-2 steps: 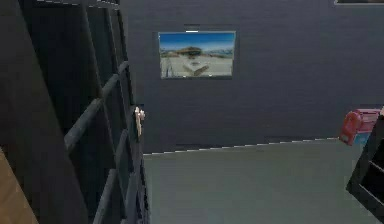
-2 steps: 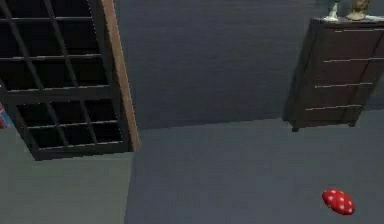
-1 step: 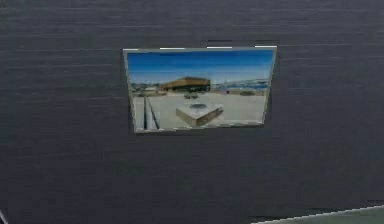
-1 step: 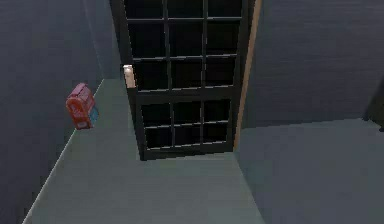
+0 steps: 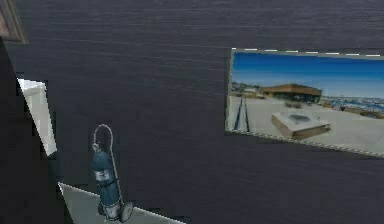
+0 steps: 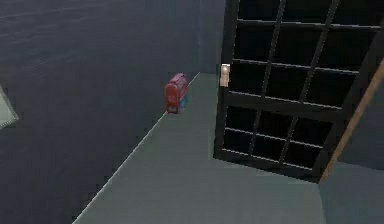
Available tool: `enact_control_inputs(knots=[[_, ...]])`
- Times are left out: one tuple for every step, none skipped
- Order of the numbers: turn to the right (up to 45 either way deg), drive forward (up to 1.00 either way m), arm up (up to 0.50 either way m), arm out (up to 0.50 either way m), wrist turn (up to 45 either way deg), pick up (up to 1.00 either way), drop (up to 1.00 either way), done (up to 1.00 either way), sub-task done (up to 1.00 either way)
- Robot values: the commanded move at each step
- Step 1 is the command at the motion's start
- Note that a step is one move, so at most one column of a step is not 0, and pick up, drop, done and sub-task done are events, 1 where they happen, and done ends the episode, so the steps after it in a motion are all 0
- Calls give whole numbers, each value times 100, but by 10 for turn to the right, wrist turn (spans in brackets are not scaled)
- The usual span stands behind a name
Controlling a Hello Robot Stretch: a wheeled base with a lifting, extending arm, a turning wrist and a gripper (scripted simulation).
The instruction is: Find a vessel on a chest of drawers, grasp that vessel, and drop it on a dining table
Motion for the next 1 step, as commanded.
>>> enact_control_inputs(knots=[[0, 5, 0, 0, 0, 0, 0, 0, 0]])
